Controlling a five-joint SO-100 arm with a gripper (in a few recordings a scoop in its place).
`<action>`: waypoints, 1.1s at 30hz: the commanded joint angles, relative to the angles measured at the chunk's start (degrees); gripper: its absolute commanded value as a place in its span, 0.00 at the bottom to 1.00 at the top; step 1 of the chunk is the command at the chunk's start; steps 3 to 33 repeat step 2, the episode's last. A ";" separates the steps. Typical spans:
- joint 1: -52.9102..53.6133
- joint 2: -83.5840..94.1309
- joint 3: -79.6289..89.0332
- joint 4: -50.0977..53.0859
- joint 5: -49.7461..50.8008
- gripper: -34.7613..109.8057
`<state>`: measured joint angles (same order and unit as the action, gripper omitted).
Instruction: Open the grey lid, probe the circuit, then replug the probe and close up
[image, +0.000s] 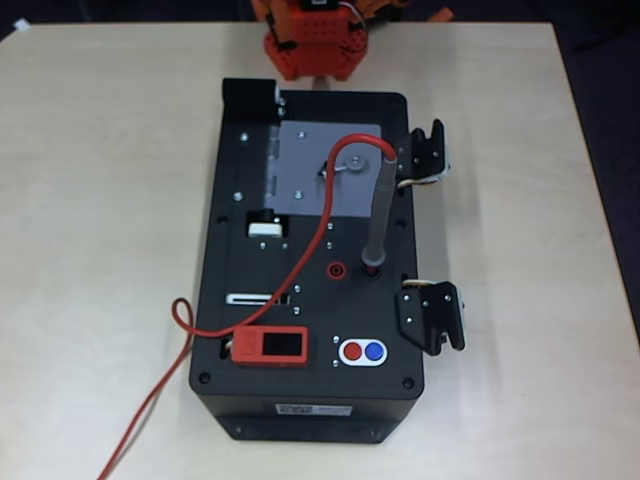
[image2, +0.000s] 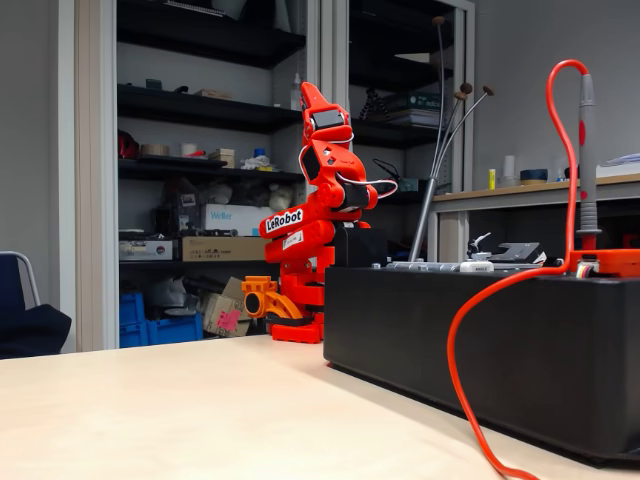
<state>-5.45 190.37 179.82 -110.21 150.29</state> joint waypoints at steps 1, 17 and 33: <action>-0.18 -0.09 0.18 -0.79 0.26 0.24; -0.18 -0.09 0.18 -0.79 0.26 0.24; -0.18 -0.09 0.18 -0.79 0.26 0.24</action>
